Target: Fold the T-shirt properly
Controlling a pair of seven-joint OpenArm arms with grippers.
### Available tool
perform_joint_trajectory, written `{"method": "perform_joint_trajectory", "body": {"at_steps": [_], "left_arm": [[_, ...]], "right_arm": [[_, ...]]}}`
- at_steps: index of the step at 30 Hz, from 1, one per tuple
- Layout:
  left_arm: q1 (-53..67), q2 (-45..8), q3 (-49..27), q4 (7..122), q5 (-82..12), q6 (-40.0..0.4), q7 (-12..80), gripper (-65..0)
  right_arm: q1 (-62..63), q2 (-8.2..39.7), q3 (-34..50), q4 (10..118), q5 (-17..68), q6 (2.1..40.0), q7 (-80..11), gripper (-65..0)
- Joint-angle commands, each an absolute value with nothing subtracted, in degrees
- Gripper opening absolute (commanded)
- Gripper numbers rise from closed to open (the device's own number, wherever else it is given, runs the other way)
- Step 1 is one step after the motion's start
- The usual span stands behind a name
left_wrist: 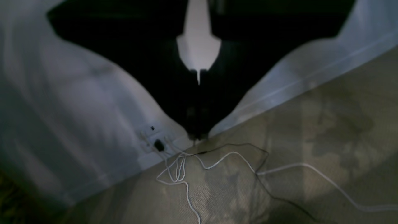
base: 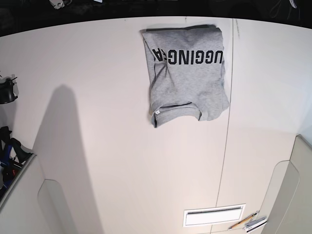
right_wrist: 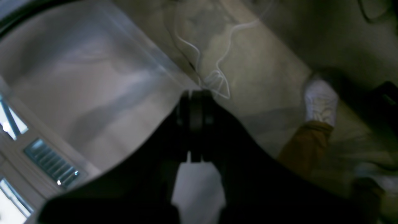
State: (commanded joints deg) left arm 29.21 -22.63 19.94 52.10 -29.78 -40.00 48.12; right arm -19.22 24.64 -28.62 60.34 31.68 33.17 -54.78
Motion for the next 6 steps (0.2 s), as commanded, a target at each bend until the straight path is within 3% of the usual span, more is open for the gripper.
{"method": "perform_joint_trajectory", "body": {"at_steps": [6], "left_arm": [[22.79, -19.16, 25.91, 44.49, -30.65, -38.33, 46.37, -65.0]], "right_arm": [[-16.56, 21.39, -28.62, 54.48, 28.47, 33.19, -52.21, -65.0]]}}
